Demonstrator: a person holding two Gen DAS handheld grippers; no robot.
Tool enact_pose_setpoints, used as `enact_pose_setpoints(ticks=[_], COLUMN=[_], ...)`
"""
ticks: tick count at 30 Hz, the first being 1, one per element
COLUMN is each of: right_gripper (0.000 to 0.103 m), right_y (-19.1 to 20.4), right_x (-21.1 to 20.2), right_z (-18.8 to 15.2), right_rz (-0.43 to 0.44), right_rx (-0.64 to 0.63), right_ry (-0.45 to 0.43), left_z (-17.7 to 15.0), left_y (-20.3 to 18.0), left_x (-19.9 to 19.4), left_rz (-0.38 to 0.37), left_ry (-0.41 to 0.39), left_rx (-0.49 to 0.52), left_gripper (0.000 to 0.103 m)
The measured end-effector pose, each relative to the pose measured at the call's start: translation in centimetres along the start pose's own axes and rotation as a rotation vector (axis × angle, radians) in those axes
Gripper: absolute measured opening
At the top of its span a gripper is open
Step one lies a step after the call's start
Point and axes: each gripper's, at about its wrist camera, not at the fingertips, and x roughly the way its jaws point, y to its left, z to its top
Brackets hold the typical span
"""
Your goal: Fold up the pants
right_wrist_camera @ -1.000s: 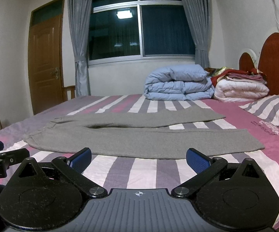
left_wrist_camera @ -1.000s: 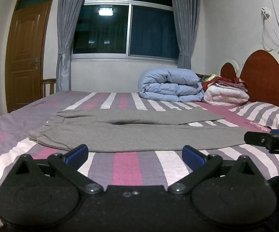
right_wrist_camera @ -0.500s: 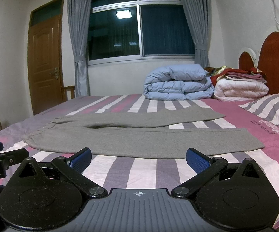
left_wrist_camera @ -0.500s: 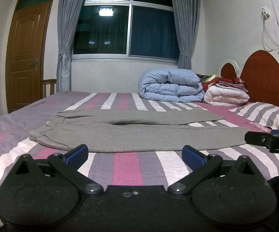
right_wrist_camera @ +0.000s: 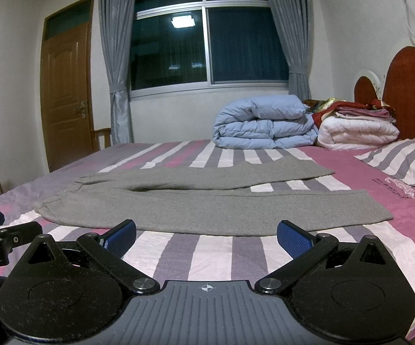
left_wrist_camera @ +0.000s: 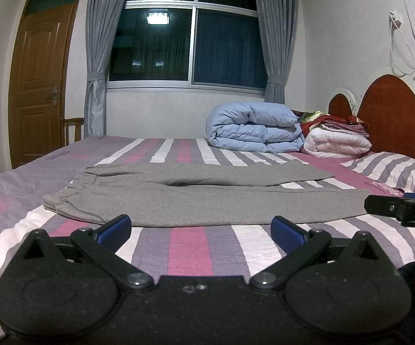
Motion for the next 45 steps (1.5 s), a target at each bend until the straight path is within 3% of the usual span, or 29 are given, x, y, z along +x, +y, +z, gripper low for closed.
enact_pose_setpoints(ticks=[10, 15, 18, 22, 25, 29, 31, 32, 33, 34, 39, 45], right_gripper=[0.103, 0.103, 0.103, 0.103, 0.103, 0.103, 0.1, 0.092, 0.067, 0.053, 0.053, 0.054], right_y=[0.0, -1.3, -1.7, -2.0, -1.4, -0.7, -0.4, -0.1, 0.1, 0.5, 2.4, 1.8], right_x=[0.3, 2.7, 3.6, 6.4, 10.3, 16.8, 21.2, 23.6, 26.0, 29.3, 42.8, 55.6], right_z=[-0.1, 0.0, 0.9, 4.2, 7.7, 11.9, 13.9, 14.6, 15.2, 15.8, 16.0, 13.1], right_rz=[-0.002, 0.087, 0.106, 0.106, 0.177, 0.251, 0.268, 0.28, 0.298, 0.302, 0.304, 0.295], right_rx=[0.003, 0.079, 0.047, 0.027, -0.01, -0.09, -0.122, -0.136, -0.148, -0.165, -0.243, -0.367], right_ry=[0.005, 0.146, 0.146, 0.112, 0.125, 0.133, 0.133, 0.14, 0.156, 0.181, 0.265, 0.367], left_z=[0.2, 0.5, 1.4, 3.7, 5.8, 9.3, 11.1, 11.9, 12.7, 13.4, 13.7, 11.4], left_y=[0.1, 1.9, 4.6, 9.9, 14.7, 22.2, 25.8, 27.3, 28.5, 29.8, 34.1, 35.4], left_x=[0.2, 1.3, 2.0, 4.6, 7.8, 13.7, 17.2, 19.2, 21.2, 23.5, 35.1, 45.3], left_rz=[0.017, -0.021, -0.053, -0.015, -0.001, 0.084, 0.099, 0.102, 0.101, 0.096, 0.058, 0.014], left_ry=[0.018, 0.101, 0.122, 0.138, 0.176, 0.207, 0.218, 0.229, 0.232, 0.244, 0.357, 0.463], left_rx=[-0.001, -0.046, -0.103, -0.113, -0.093, -0.074, -0.065, -0.057, -0.047, -0.039, -0.078, -0.052], left_gripper=[0.097, 0.097, 0.097, 0.097, 0.096, 0.081, 0.081, 0.08, 0.08, 0.08, 0.059, 0.056])
